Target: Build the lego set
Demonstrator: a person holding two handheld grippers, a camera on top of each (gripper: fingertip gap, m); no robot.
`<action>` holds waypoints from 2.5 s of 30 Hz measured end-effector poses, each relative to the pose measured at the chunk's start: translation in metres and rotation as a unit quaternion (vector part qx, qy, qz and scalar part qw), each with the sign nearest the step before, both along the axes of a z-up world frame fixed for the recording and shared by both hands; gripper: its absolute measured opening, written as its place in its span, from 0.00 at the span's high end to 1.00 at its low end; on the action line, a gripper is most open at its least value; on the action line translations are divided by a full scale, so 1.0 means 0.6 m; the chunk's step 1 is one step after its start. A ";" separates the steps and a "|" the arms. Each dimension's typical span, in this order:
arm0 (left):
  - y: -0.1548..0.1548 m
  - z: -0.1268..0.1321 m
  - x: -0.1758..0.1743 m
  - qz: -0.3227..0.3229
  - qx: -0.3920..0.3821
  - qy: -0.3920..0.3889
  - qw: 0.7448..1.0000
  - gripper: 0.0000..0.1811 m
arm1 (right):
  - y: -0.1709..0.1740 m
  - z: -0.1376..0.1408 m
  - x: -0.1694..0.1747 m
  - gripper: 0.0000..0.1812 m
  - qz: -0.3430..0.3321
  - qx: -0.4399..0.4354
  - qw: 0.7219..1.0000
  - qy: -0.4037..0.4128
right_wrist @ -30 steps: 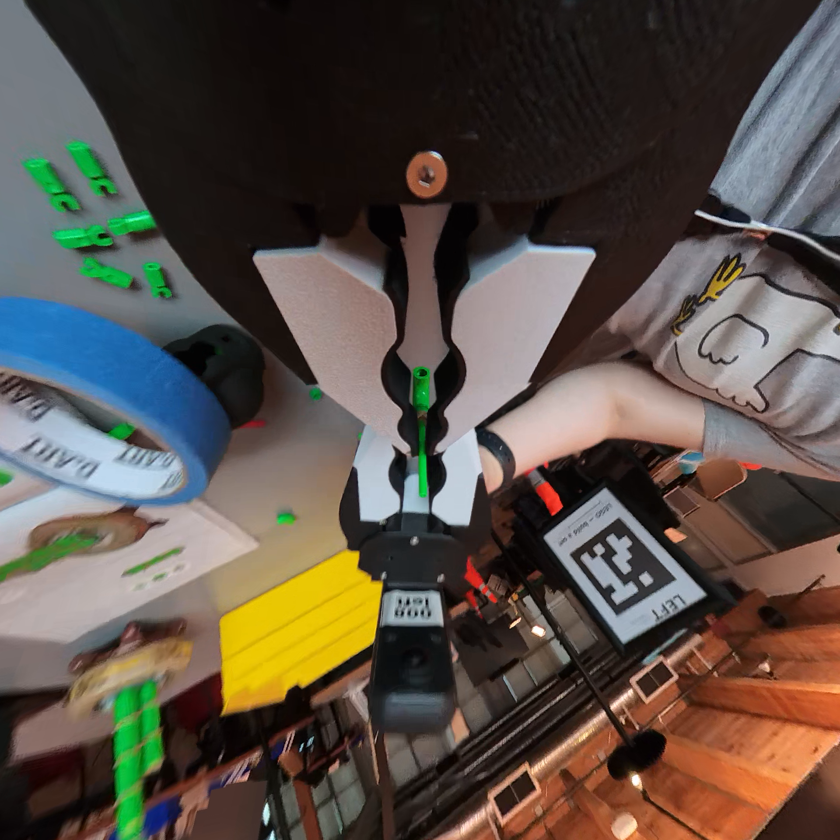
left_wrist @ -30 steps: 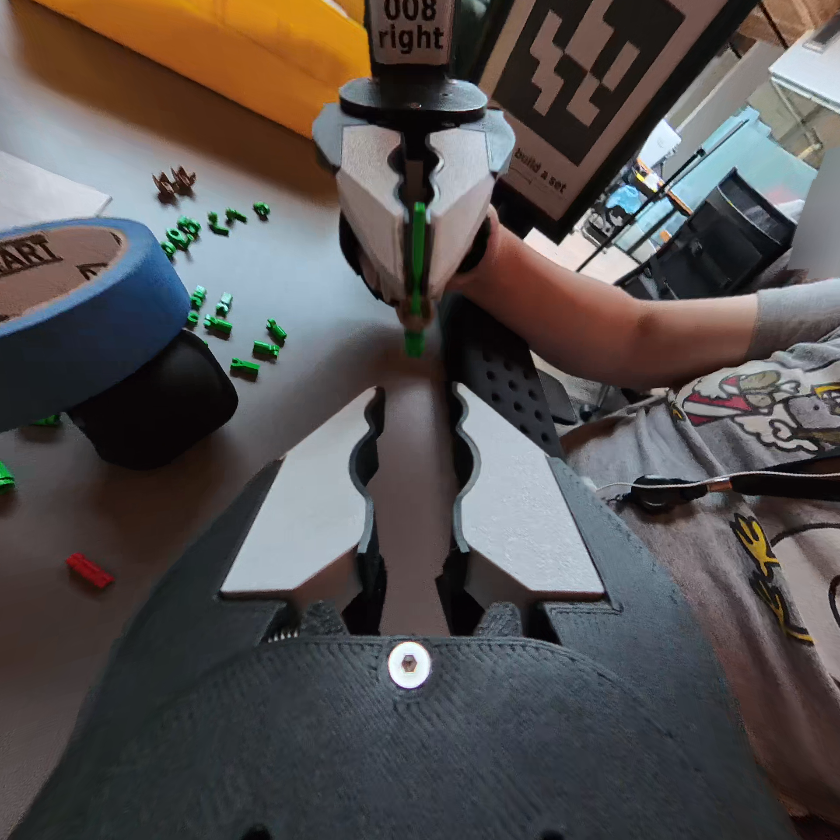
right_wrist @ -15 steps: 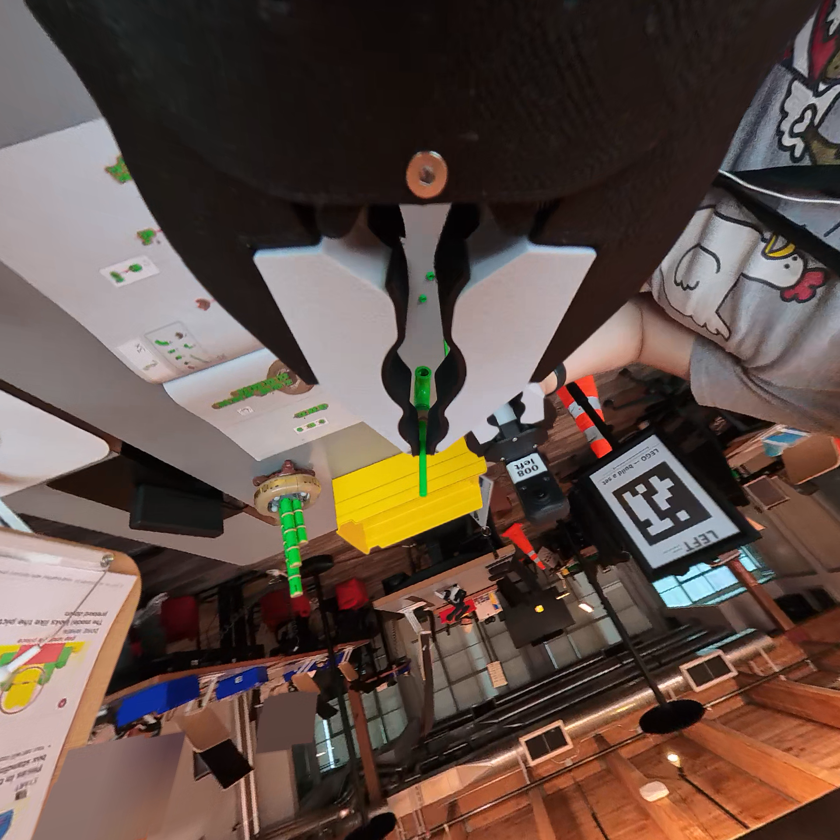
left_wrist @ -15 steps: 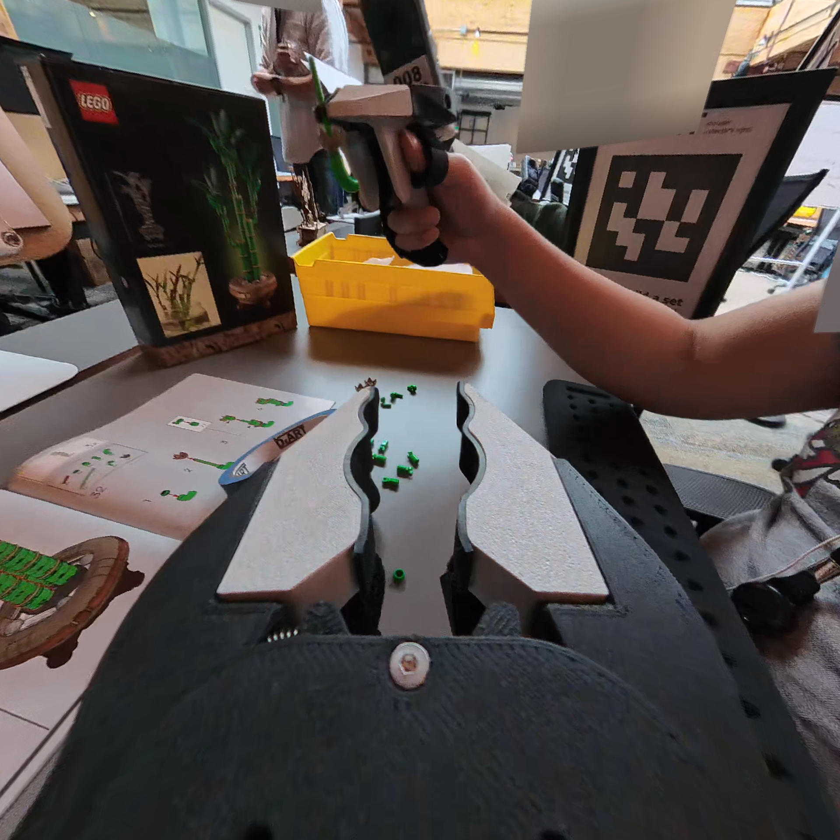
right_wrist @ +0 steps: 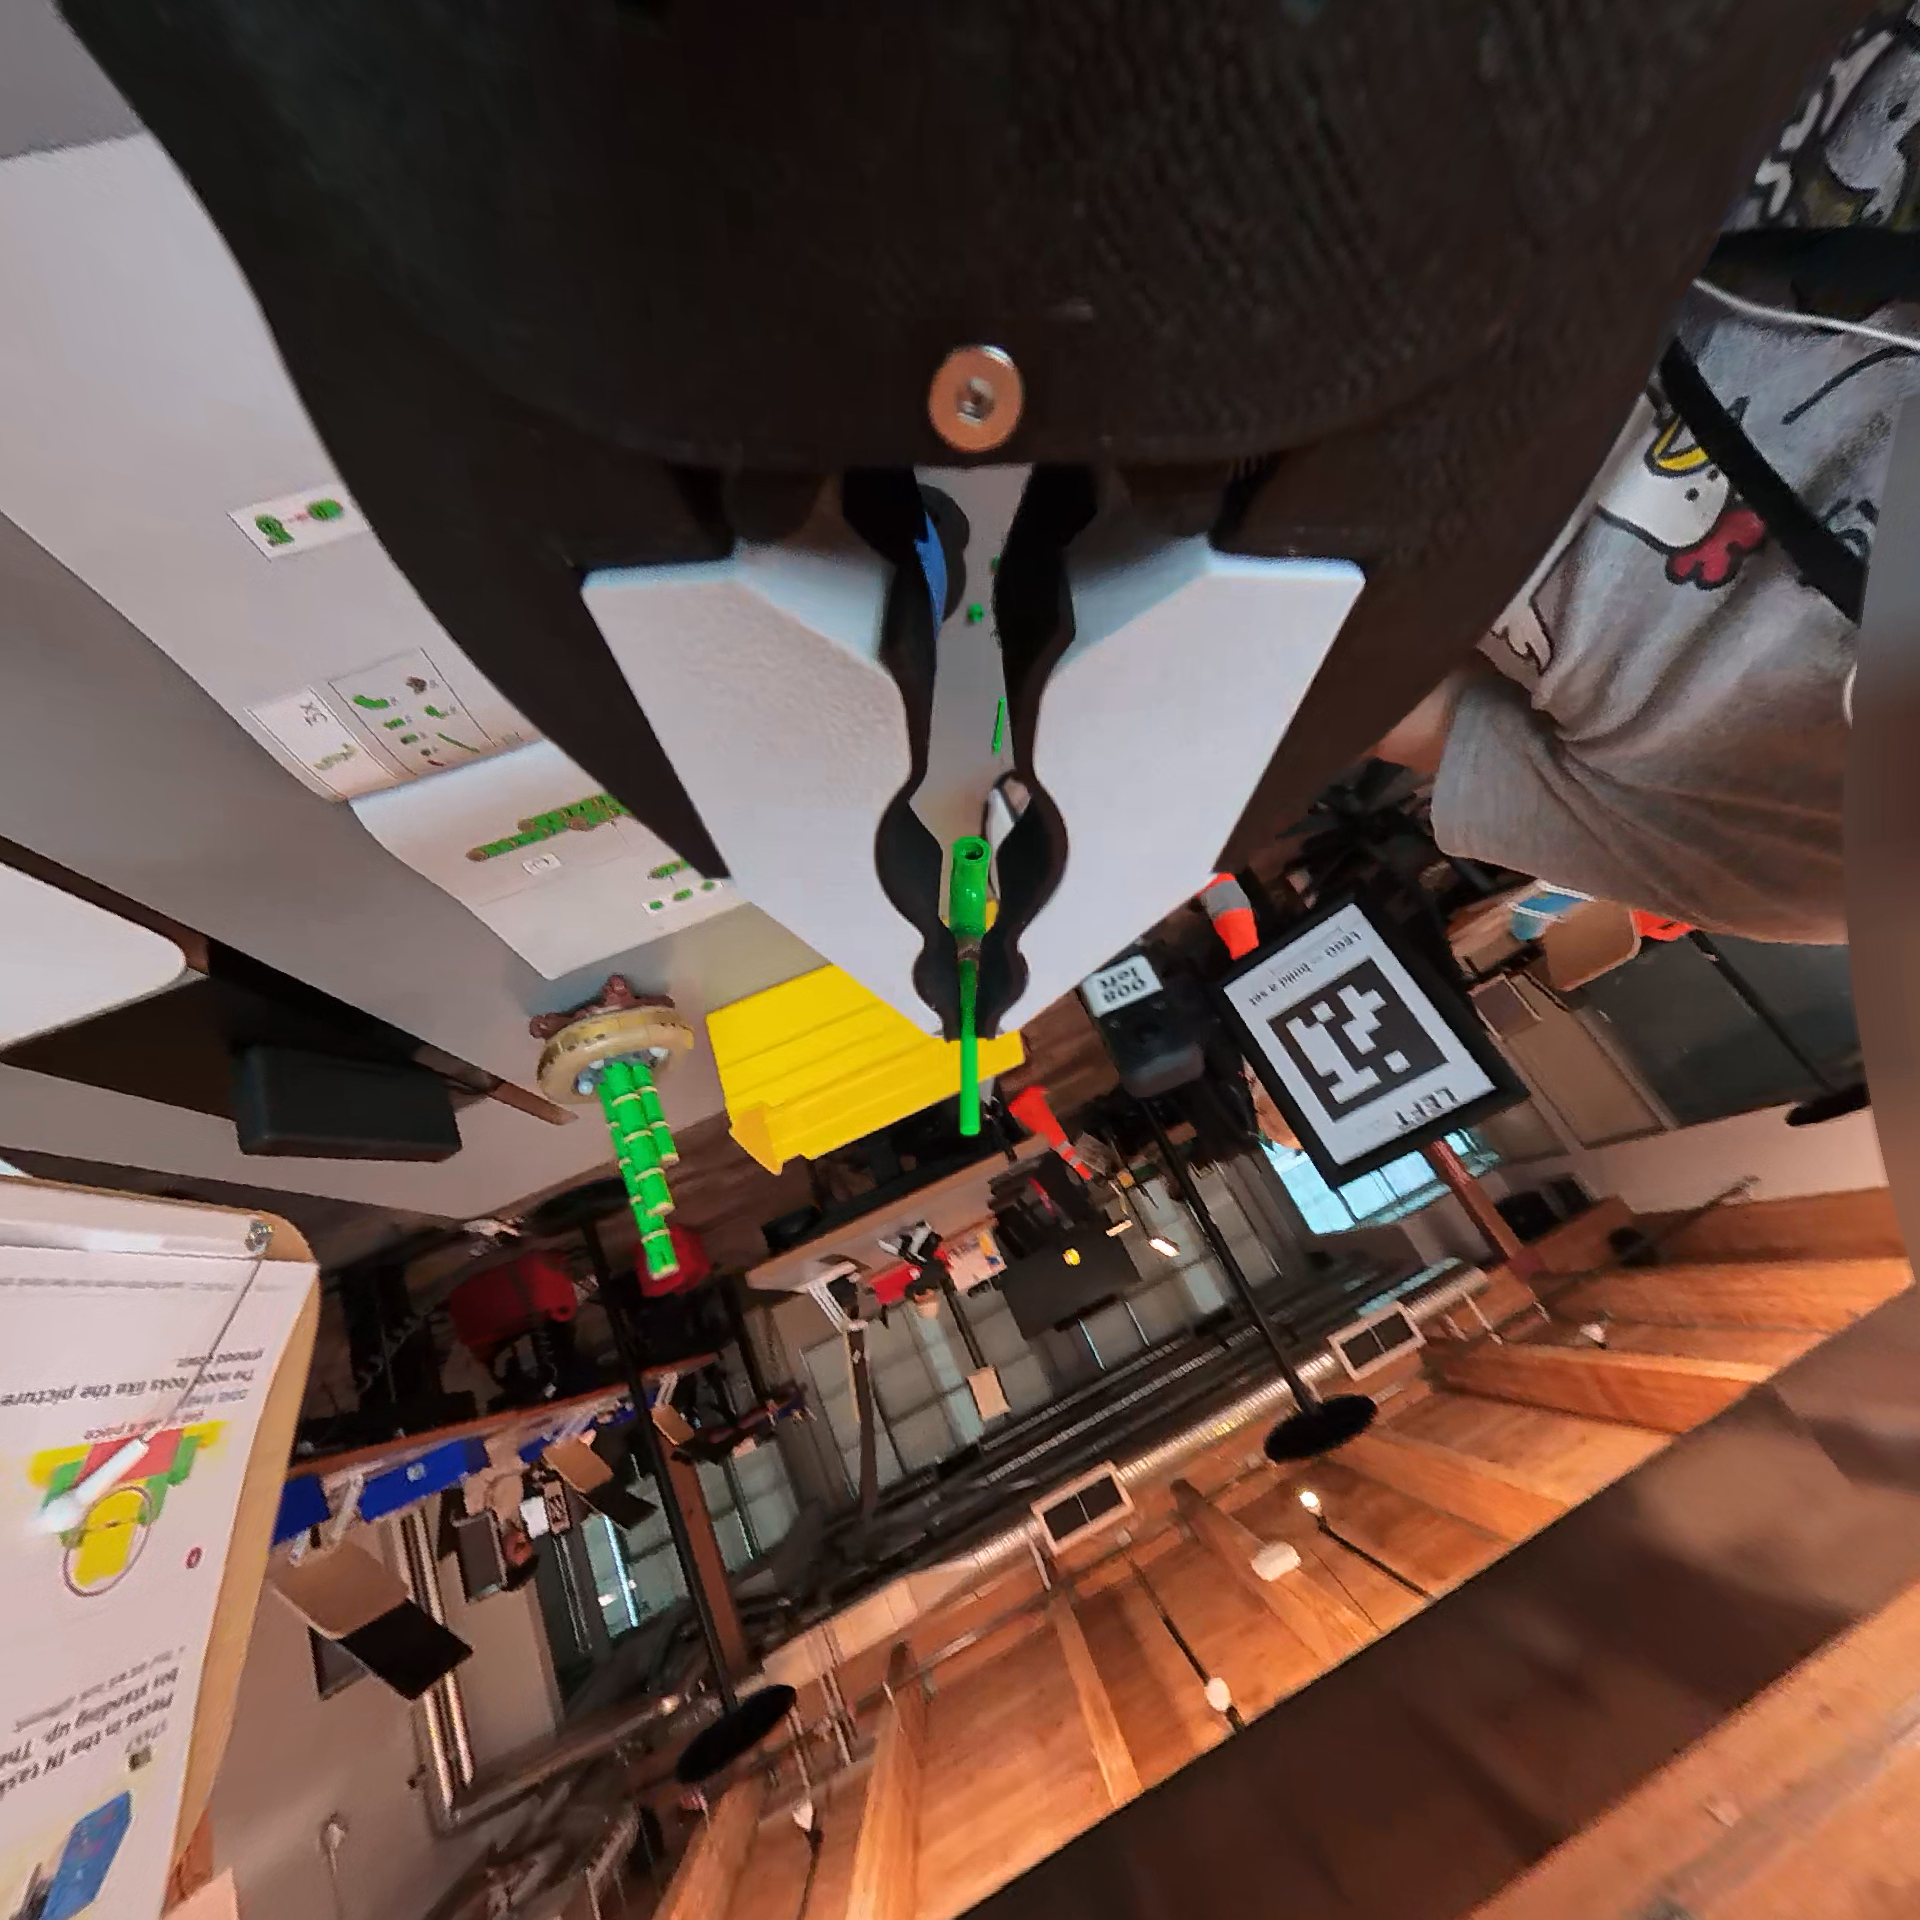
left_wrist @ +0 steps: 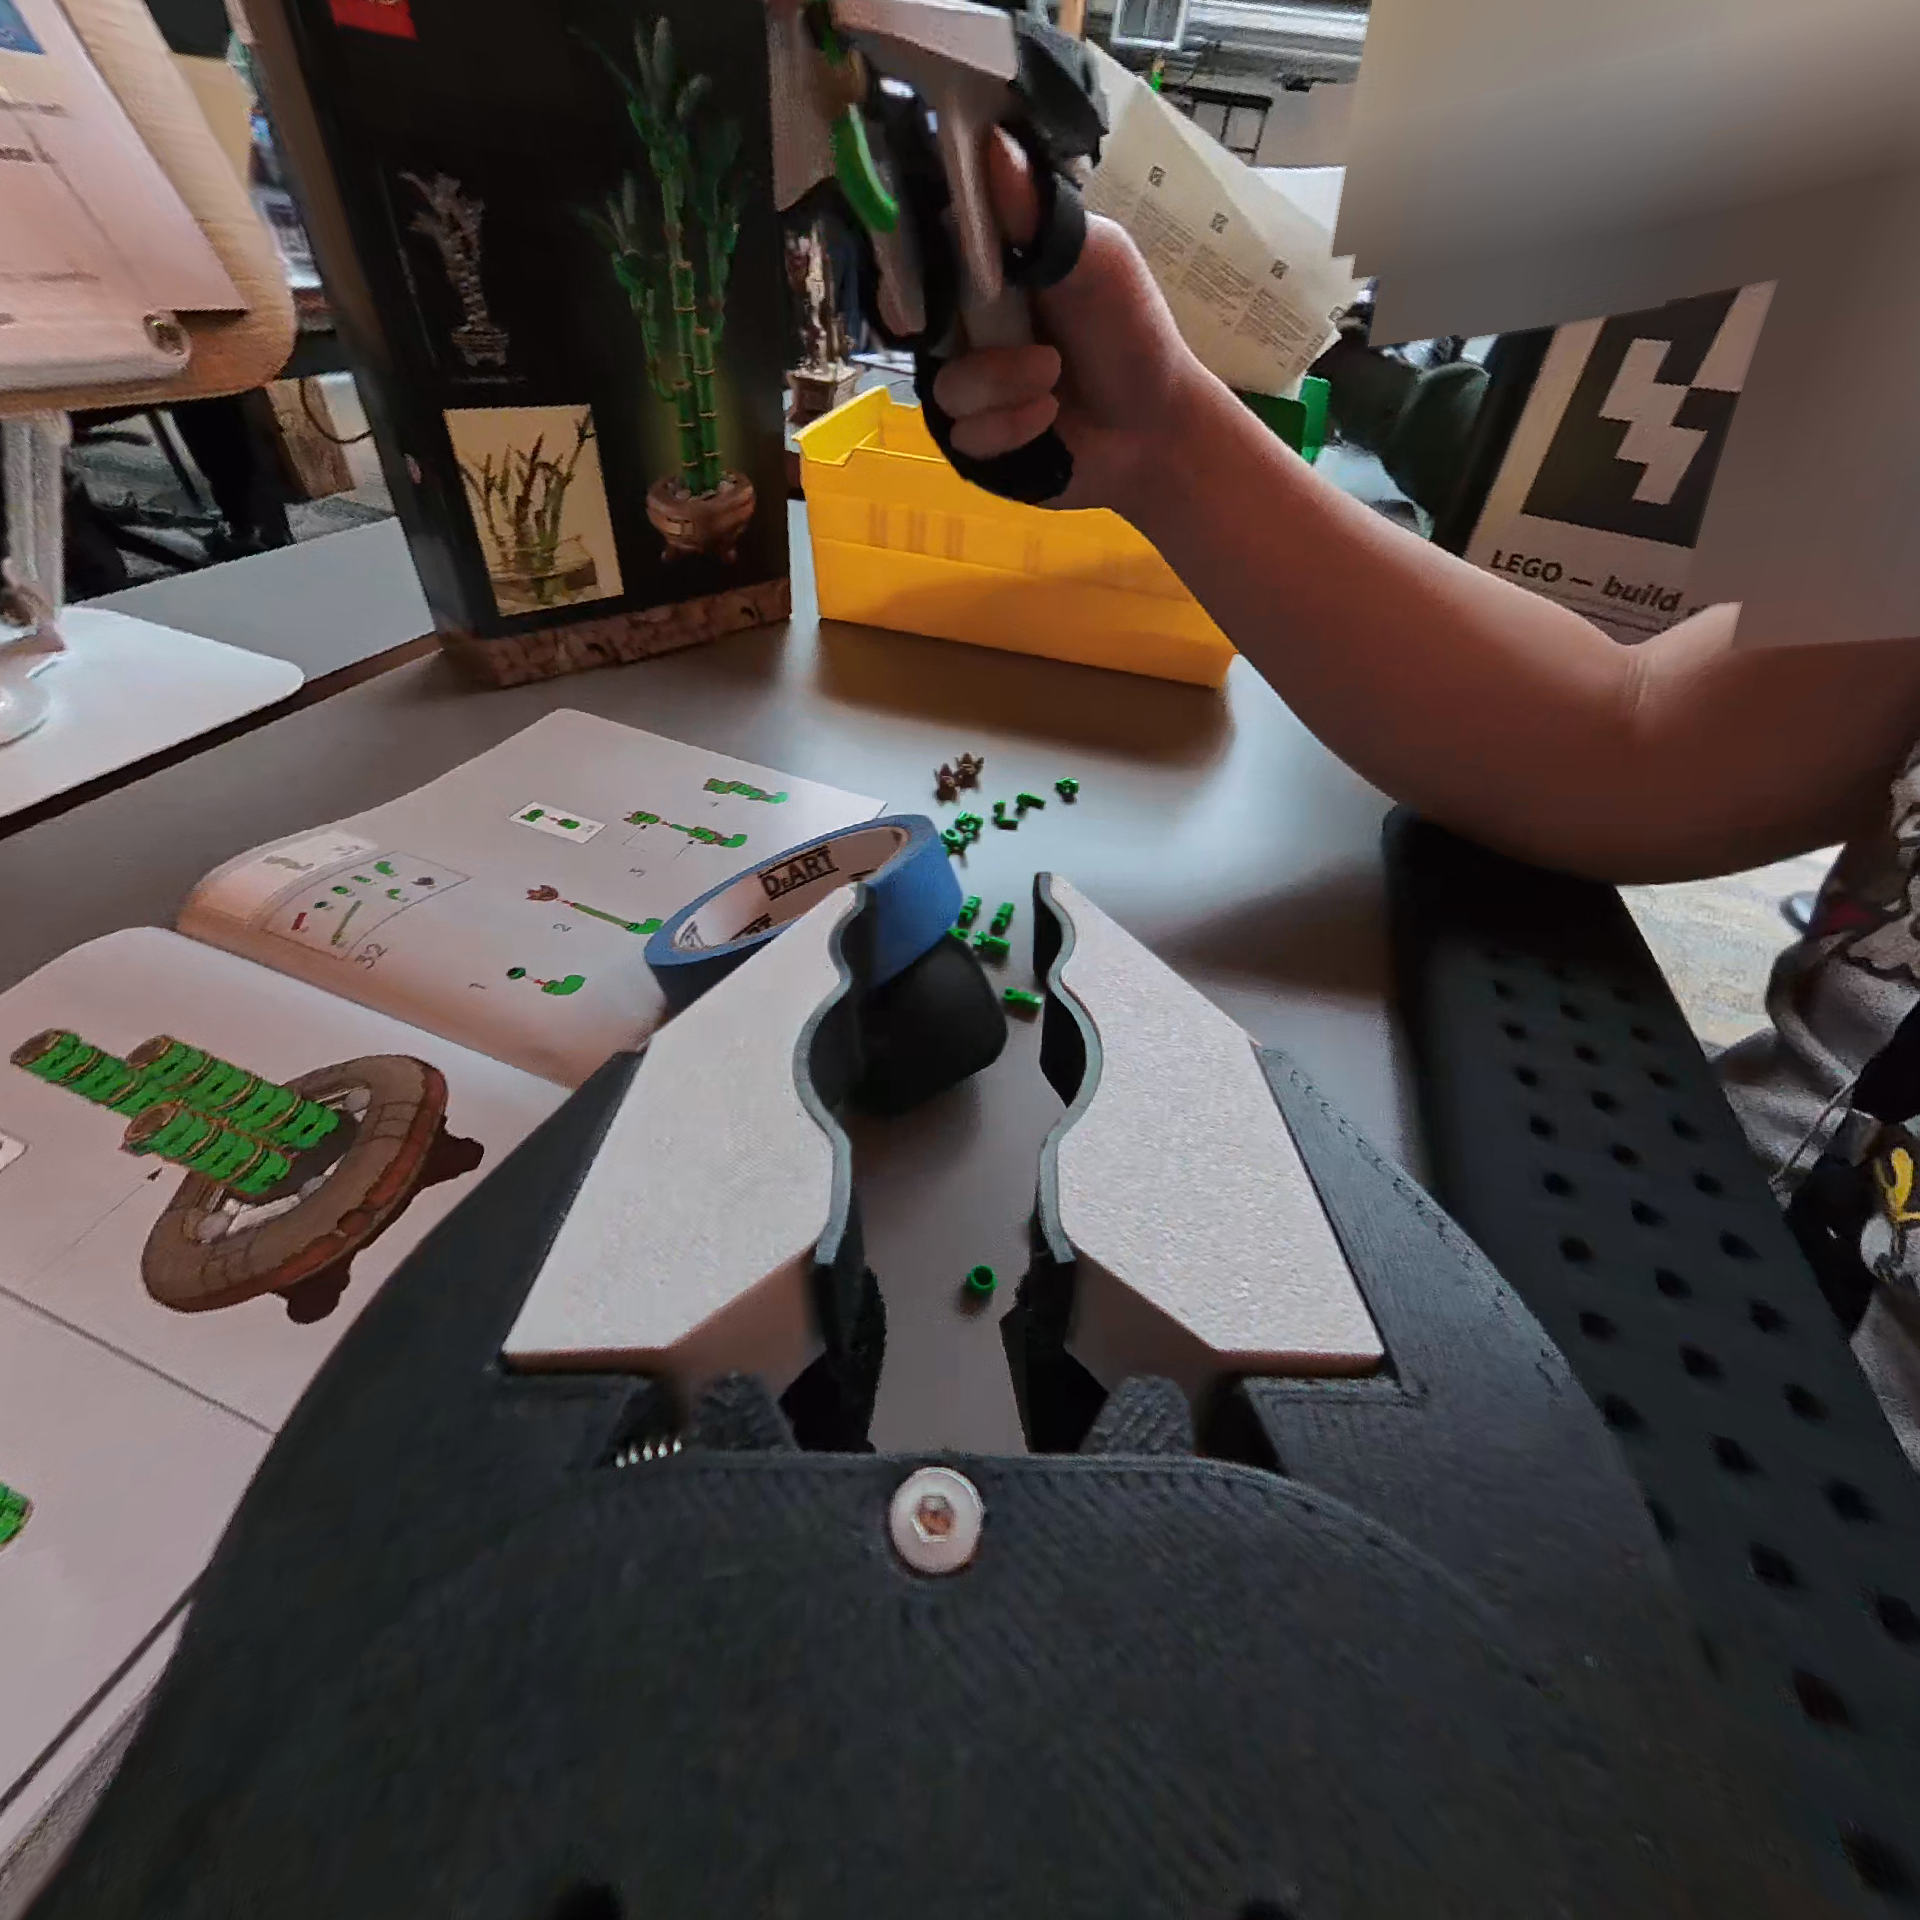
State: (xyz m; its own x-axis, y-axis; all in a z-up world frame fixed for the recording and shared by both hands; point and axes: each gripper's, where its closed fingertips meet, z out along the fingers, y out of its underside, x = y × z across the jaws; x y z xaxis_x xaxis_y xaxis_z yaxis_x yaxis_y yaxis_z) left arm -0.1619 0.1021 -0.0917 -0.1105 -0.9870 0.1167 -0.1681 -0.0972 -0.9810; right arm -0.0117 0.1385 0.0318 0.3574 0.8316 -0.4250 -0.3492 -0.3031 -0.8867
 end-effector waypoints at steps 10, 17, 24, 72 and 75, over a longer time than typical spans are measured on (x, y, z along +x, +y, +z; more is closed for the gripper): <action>0.032 0.080 -0.018 0.080 -0.075 -0.108 0.988 0.84 | -0.008 -0.050 0.000 0.99 0.037 -0.027 0.998 -0.039; -0.005 0.215 -0.003 -0.007 -0.140 -0.275 0.951 0.84 | -0.015 -0.048 -0.001 0.99 0.076 -0.029 0.997 -0.010; 0.030 0.145 0.042 0.049 -0.029 -0.195 0.979 0.89 | -0.009 -0.060 0.003 1.00 0.092 -0.044 0.994 0.033; 0.094 0.135 0.017 -0.024 -0.123 -0.217 0.968 0.89 | -0.006 -0.069 -0.111 1.00 0.157 -0.062 0.985 0.024; 0.087 0.133 0.023 -0.029 -0.127 -0.211 0.969 0.88 | -0.008 -0.058 -0.109 1.00 0.154 -0.052 0.986 0.030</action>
State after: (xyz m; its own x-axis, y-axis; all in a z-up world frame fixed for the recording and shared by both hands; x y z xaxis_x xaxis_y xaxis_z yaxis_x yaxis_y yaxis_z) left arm -0.1484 0.1540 -0.0116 -0.2562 -0.9231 0.2866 0.2298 -0.3462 -0.9096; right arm -0.0769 0.1338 -0.0030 0.0663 0.8476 -0.5265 -0.2778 -0.4911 -0.8256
